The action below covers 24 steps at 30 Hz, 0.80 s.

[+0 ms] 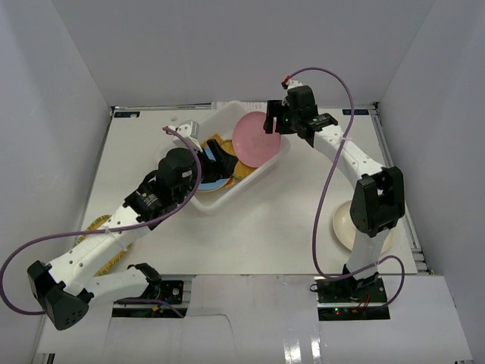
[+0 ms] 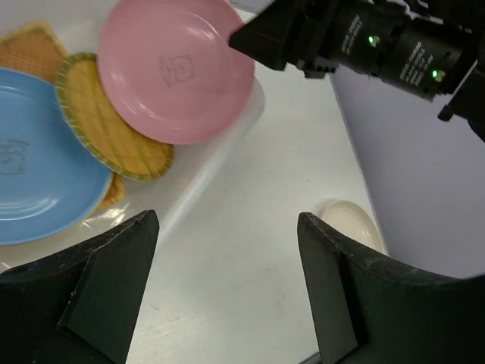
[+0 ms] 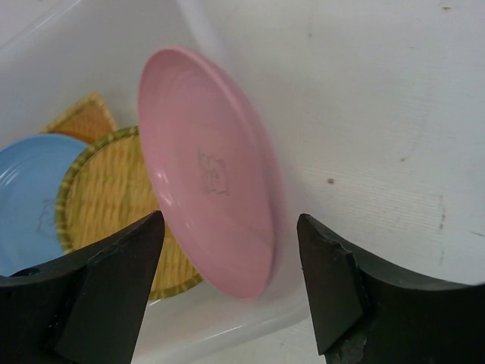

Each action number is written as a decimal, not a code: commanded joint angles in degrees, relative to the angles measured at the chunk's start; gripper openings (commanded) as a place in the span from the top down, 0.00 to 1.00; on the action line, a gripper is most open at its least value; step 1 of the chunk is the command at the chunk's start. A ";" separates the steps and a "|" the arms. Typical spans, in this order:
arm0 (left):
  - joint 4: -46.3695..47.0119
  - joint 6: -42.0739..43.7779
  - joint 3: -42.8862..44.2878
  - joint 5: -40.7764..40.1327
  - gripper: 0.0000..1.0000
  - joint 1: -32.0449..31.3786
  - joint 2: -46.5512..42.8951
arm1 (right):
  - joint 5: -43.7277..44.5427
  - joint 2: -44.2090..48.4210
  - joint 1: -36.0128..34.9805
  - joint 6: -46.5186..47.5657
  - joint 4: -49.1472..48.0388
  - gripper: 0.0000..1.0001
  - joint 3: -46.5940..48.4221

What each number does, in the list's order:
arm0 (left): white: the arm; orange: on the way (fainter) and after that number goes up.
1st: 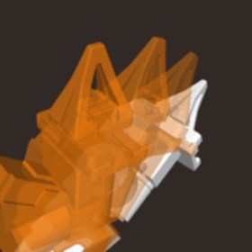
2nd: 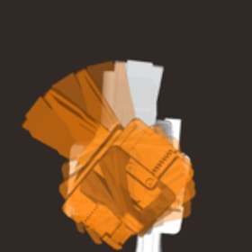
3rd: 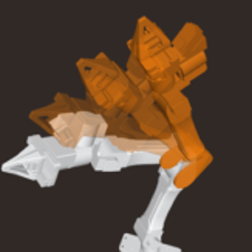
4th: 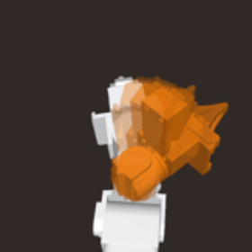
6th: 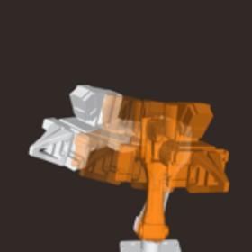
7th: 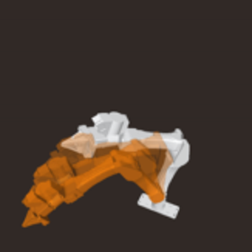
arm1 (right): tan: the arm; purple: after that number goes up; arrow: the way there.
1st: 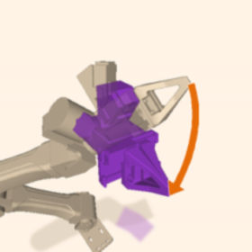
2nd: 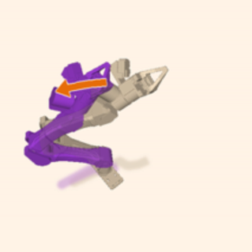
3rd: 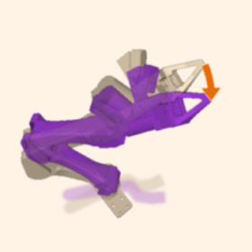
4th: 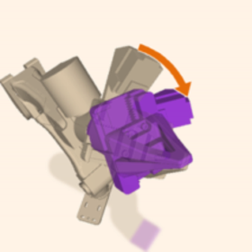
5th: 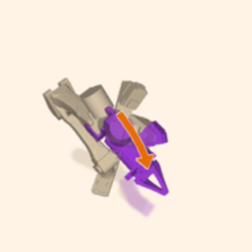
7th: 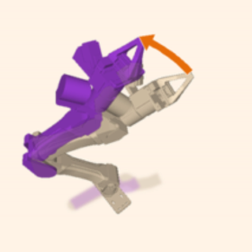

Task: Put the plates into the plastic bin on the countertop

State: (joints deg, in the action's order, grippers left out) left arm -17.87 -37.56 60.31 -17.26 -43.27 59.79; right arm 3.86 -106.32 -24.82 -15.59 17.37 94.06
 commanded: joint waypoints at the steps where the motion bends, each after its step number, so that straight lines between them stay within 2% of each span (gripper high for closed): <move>1: 2.05 -3.48 -0.19 10.65 0.16 -0.06 -0.73 | -9.22 1.38 -0.58 3.20 4.07 0.23 6.21; 5: 4.06 -5.59 -0.11 17.16 0.17 -1.90 4.08 | -8.87 6.12 1.08 1.54 4.17 0.26 5.43; 9: 5.12 -5.15 4.10 14.62 0.17 -12.26 14.37 | -8.61 13.75 6.08 -1.36 3.99 0.31 4.03; 10: 5.73 -6.20 4.89 14.71 0.17 -15.07 16.57 | -7.73 18.30 8.97 -2.41 3.99 0.31 3.42; 13: 10.74 -8.48 4.81 14.26 0.19 -17.29 23.69 | -2.47 28.93 16.34 -5.13 3.82 0.45 -1.50; 16: 11.10 -9.20 10.07 15.15 0.21 -19.73 33.70 | -1.22 37.12 21.37 -6.81 3.38 0.49 -6.51; 18: 11.01 -9.37 15.59 15.76 0.21 -22.46 41.24 | -1.57 39.69 21.83 -6.91 3.64 0.49 -8.19; 21: 9.87 -9.46 23.41 15.32 0.21 -25.19 50.99 | -3.32 43.56 22.44 -6.82 3.82 0.44 -10.03; 24: 9.35 -9.90 28.61 14.46 0.20 -26.51 57.26 | -7.53 46.73 22.53 -6.73 3.90 0.40 -11.88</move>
State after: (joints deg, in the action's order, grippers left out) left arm -8.56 -46.63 83.83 -2.28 -67.94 114.76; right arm 0.16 -58.85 -2.31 -21.91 20.47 85.14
